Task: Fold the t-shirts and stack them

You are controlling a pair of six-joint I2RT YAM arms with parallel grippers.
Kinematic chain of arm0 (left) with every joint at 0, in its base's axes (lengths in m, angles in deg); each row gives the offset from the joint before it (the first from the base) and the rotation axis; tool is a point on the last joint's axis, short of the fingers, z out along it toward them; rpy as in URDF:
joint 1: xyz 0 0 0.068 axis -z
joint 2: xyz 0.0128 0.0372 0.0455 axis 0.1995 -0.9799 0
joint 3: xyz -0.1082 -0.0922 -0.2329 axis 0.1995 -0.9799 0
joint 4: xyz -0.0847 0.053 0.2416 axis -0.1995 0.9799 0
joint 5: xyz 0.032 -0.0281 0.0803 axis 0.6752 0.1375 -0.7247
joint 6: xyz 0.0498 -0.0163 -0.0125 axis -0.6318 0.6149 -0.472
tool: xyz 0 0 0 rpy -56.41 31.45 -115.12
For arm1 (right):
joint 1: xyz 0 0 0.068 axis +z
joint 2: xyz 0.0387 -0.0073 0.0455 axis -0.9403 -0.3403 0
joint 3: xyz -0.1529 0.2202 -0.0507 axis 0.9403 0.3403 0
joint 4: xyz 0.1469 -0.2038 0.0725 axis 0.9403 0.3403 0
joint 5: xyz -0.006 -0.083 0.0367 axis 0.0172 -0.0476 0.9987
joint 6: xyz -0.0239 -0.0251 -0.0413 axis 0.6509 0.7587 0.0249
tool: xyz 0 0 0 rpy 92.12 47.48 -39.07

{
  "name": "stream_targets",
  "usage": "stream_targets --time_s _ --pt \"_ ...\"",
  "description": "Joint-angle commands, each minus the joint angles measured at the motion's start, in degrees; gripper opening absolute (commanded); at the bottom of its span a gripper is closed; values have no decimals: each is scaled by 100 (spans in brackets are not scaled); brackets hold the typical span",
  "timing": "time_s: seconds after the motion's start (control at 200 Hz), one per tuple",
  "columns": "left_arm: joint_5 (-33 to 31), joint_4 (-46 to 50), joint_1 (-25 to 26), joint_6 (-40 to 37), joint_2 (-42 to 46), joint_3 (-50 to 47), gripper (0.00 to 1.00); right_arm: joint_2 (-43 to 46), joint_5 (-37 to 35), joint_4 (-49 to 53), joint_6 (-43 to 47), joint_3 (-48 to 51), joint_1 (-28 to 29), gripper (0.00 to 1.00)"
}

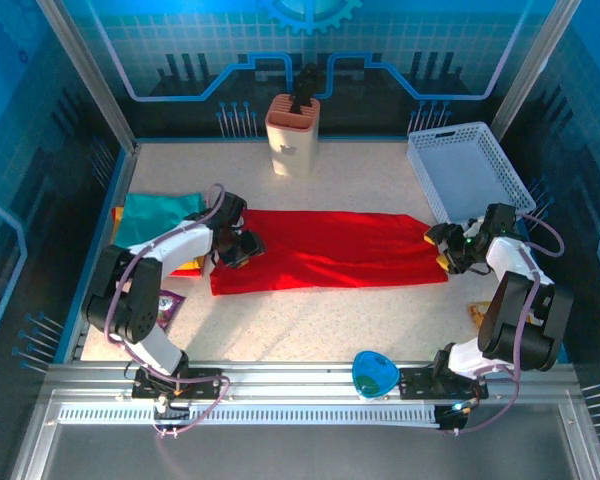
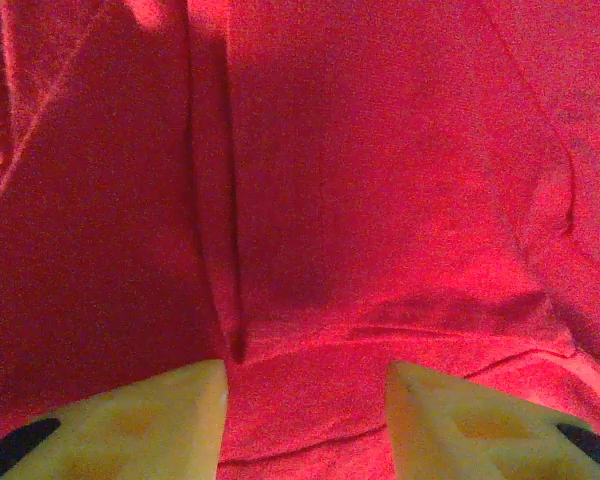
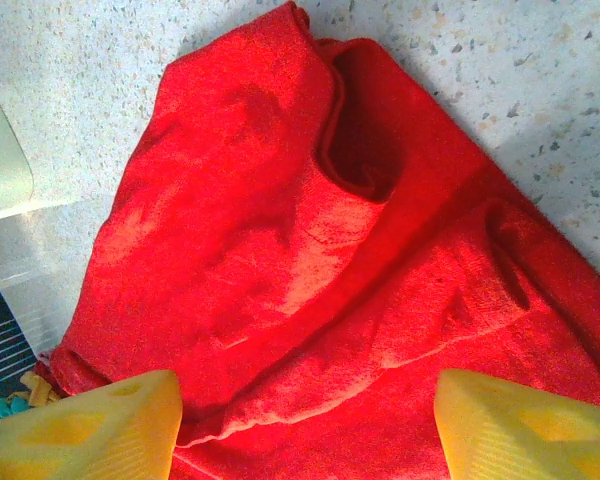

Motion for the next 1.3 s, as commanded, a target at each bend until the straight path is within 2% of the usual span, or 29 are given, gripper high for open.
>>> stream_targets --time_s 0.0,0.265,0.66,0.765,0.966,1.291 --pt "-96 -28 25 78 -206 25 46 34 148 120 121 71 -48 68" --pt "-203 -86 23 73 -394 67 40 31 130 116 121 55 -67 68" --pt "-438 191 25 -75 -671 864 13 55 95 204 221 12 -97 67" --pt "-423 294 23 -118 -779 1114 0 41 97 202 236 11 -109 67" --pt "-342 464 33 -296 -1038 1601 0 -33 121 178 247 5 -123 67" --pt "-746 1214 73 -856 -1694 3058 0 -54 75 182 266 9 -138 69"
